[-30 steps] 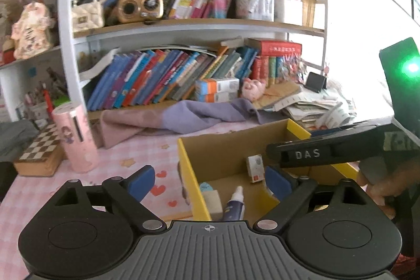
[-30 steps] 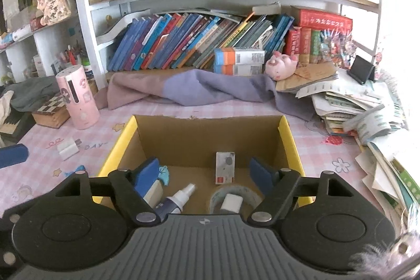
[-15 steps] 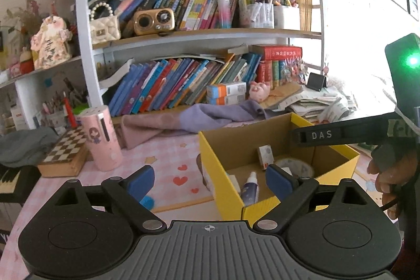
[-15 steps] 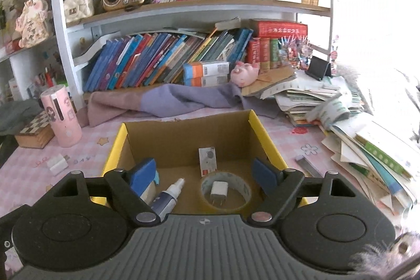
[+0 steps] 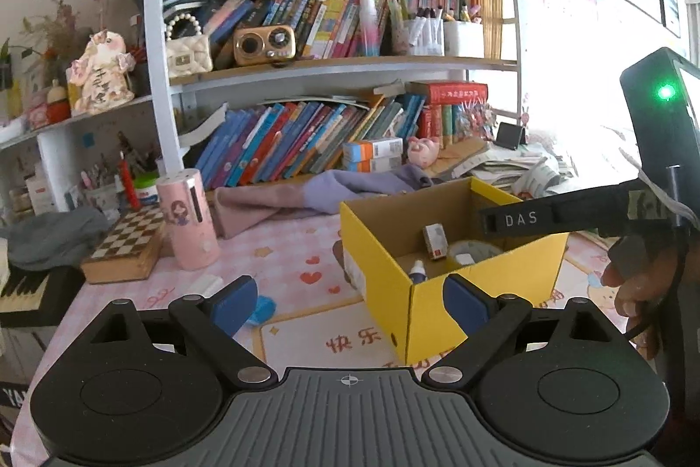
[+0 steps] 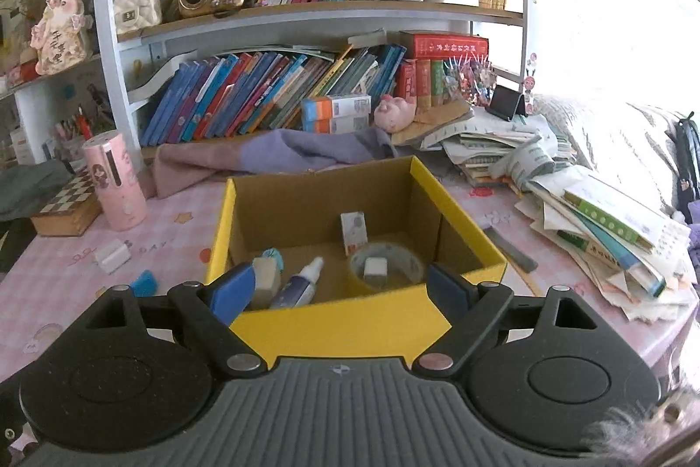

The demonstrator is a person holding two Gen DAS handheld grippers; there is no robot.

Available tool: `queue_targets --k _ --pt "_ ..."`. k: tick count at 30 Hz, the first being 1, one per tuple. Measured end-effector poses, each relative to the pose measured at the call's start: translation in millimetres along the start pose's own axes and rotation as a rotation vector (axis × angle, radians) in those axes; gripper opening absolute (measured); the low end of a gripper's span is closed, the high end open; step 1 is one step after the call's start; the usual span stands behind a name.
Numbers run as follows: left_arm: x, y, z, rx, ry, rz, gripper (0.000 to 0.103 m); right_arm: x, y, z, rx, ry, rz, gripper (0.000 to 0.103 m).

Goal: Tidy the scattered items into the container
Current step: 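Lift both open tools out of the yellow box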

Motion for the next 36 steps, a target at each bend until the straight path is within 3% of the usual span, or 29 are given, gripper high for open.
queue_targets --k 15,29,36 --pt "-22.8 -39.9 22.3 -0.072 0.008 0.009 0.098 -42.4 -58.3 17.5 -0.057 0.109 -0.024 0.087" --pt "-51.2 -48.8 71.9 0.049 -0.019 0.098 0.100 -71.1 -64.0 75.2 0.076 0.001 0.039 0.088" --pt "-59.3 -59.6 92.6 0.107 -0.052 0.114 0.101 -75.4 -64.1 95.8 0.122 -0.016 0.072 0.094"
Point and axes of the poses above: each gripper's, at about its wrist camera, not at the fingertips, and y roughly the way its jaws point, z to its left, x to its top, the point moved 4 cm from there along y, roughly the way its jaws point, and after that the axes turned 8 degrees about -z, right-handed, at the moved point
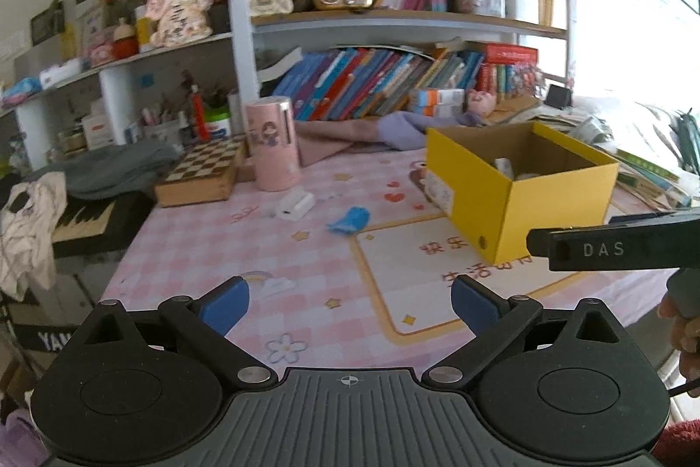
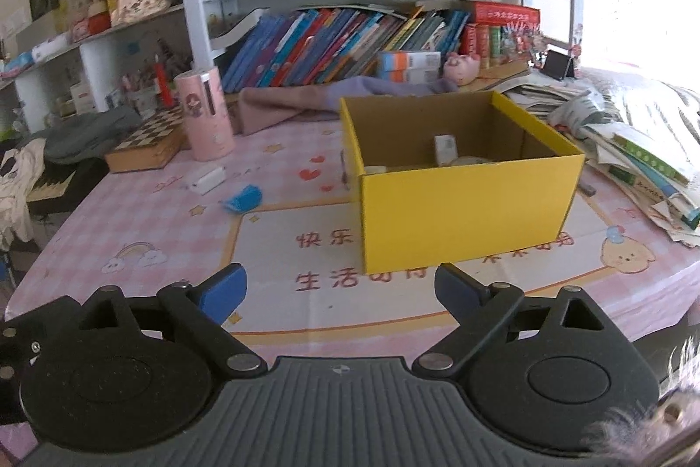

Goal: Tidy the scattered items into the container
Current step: 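Lift both open tools out of the yellow box, then grasp the white charger with the left tool while the right tool grasps the blue bag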

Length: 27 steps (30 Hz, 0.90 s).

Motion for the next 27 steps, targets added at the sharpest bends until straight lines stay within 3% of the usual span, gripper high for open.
queue_targets --k 13,27 --pt "-7.3 0.2 30.6 0.071 -0.071 0.028 0.102 0.0 13.3 36.2 0.096 -0.076 0.058 0.095" --pt "-0.6 43.9 51.6 0.098 -0.106 0.064 0.102 7.1 59.4 63.0 0.187 -0.164 0.100 0.093"
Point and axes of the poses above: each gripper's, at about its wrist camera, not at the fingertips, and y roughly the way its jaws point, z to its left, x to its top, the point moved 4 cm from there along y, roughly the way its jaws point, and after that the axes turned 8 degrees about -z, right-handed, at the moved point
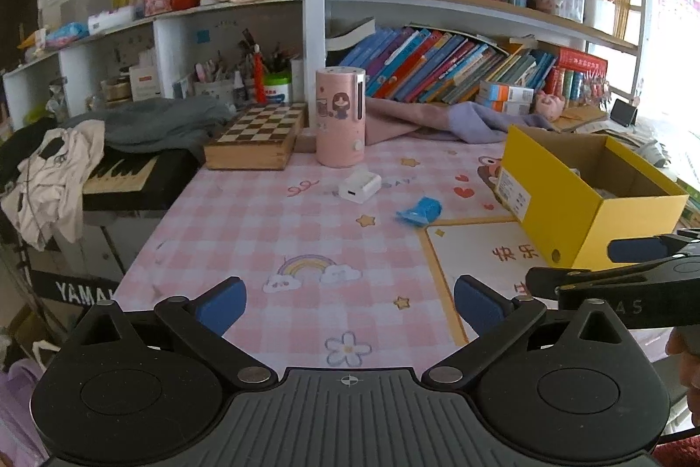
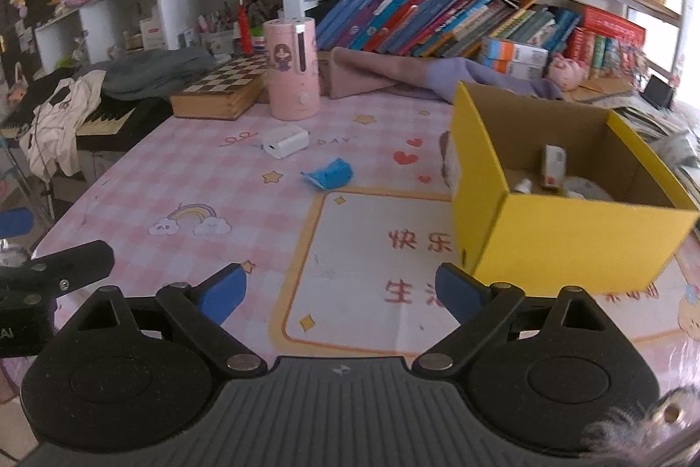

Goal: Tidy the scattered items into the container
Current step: 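Grasp the white charger with the left tool while the right tool grasps the blue bag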

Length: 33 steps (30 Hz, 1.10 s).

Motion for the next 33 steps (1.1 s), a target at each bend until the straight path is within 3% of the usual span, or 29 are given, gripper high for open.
queue_targets --k 15,19,26,33 --pt "38.0 86.7 4.6 -0.057 0.049 0.028 0.102 35.7 93.2 -3.7 0.038 -0.046 0.060 0.089" --pt "53.7 123.1 7.9 -0.068 0.127 0.028 0.102 48.8 126.8 -3.5 0.031 -0.047 0.062 0.089" --pt "70.6 196.4 21.3 -0.090 0.092 0.082 0.102 66.6 186.0 -5.6 0.014 -0.026 0.102 0.089" --pt "70.6 251.1 16.4 -0.134 0.136 0.123 0.102 64.7 230.9 -8.4 -0.017 -0.019 0.159 0.089"
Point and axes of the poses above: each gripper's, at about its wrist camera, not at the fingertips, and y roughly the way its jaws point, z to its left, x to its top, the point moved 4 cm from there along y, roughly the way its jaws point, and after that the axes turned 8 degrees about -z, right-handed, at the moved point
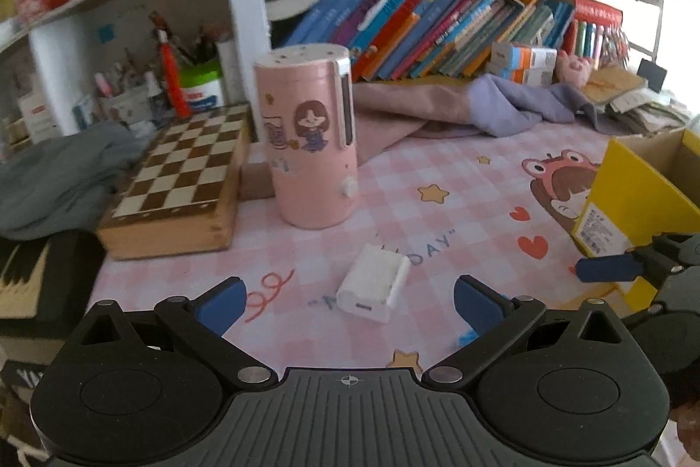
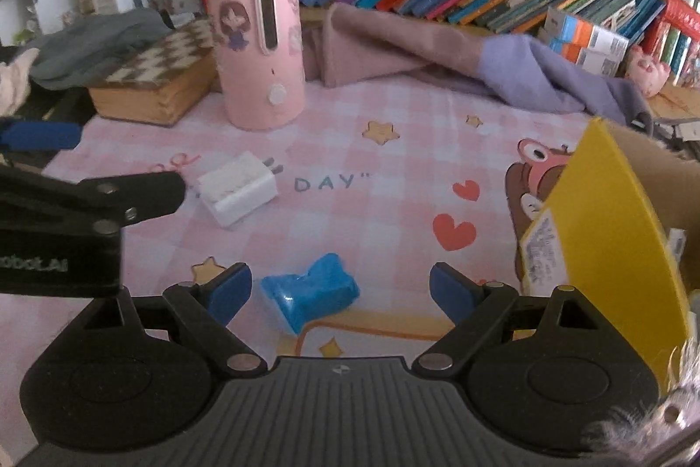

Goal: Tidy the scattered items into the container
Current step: 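Grasp the white charger with the left tool while the right tool grasps the blue bag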

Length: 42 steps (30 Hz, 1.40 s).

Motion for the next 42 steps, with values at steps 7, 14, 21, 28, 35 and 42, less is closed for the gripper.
queue_targets --k 7,14,21,28,35,42 --pt "1.4 42.3 2.4 -0.014 0.015 0.040 0.102 -6.9 31.5 -2.7 0.012 0.002 0.077 0.075" --pt "1.7 58.9 6.3 -0.033 0.005 0.040 0.102 -6.3 35.8 -3.3 0.037 0.011 0.075 0.073" --pt "-3.4 76.4 4.0 -0.066 0.008 0.052 0.102 -4.5 37.3 -0.8 0.046 -0.008 0.062 0.067" --pt "-14.9 92.6 -7.4 -0.093 0.045 0.116 0.081 -8.0 32.5 -3.3 0.045 -0.011 0.064 0.068" --pt "-17.4 93.8 -2.0 -0.106 0.026 0.120 0.044 -8.6 28.8 2.0 0.070 -0.049 0.061 0.057" --pt "-18.8 88.0 5.1 -0.089 -0.023 0.139 0.041 -6.3 24.9 10.7 0.132 -0.095 0.063 0.029"
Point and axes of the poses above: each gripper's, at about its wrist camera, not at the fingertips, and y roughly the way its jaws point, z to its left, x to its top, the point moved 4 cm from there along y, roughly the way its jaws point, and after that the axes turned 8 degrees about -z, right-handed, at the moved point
